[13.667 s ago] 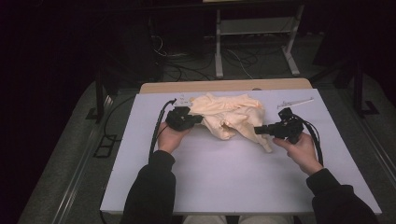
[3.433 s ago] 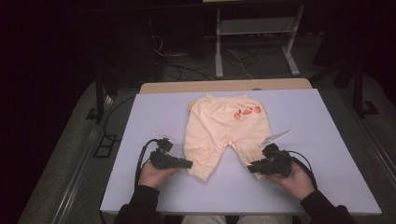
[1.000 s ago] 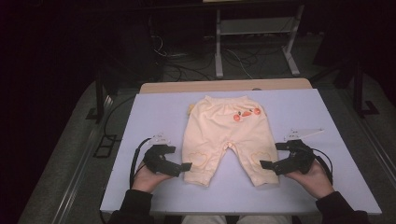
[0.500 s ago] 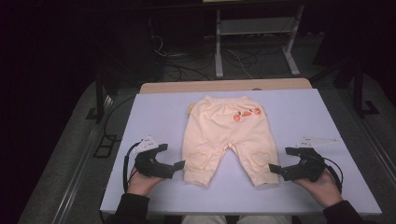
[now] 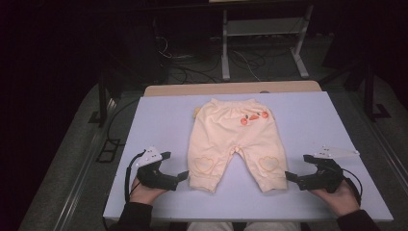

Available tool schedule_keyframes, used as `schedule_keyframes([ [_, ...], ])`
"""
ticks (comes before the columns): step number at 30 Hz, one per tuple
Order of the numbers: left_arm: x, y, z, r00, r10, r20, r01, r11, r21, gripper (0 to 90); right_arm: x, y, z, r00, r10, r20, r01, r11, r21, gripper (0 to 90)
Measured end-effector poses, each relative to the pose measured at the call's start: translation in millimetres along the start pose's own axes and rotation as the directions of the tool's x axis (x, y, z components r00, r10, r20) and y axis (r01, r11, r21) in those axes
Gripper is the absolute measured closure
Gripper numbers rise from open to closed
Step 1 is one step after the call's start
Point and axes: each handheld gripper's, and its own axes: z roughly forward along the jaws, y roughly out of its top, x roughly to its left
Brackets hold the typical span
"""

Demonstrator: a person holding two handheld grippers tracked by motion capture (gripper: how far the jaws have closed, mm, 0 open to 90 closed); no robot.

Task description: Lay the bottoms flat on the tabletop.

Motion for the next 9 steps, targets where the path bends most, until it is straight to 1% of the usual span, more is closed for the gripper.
schedule_keyframes([
  [2,-1.0,-0.3,0.5,1.0000,0.001,-0.001,-0.001,1.0000,0.009,0.0,-2.3,-1.1,-0.4,1.0000,0.005,-0.004,-0.005,1.0000,-0.001,0.0],
  [4,-1.0,-0.4,0.4,1.0000,0.002,-0.003,-0.002,1.0000,0.009,0.0,-3.0,-2.0,-0.3,1.0000,0.000,-0.007,0.000,1.0000,-0.005,0.0],
  [7,-0.2,-0.4,0.0,1.0000,0.000,-0.004,0.000,1.0000,0.006,0.0,-1.8,-1.9,0.8,0.9994,-0.031,-0.013,0.031,0.9995,-0.009,0.0],
  [9,-0.2,-0.1,-0.1,1.0000,0.001,-0.005,-0.001,1.0000,0.007,0.0,-1.8,-1.7,1.5,0.9991,-0.040,-0.016,0.040,0.9992,-0.008,0.0],
])
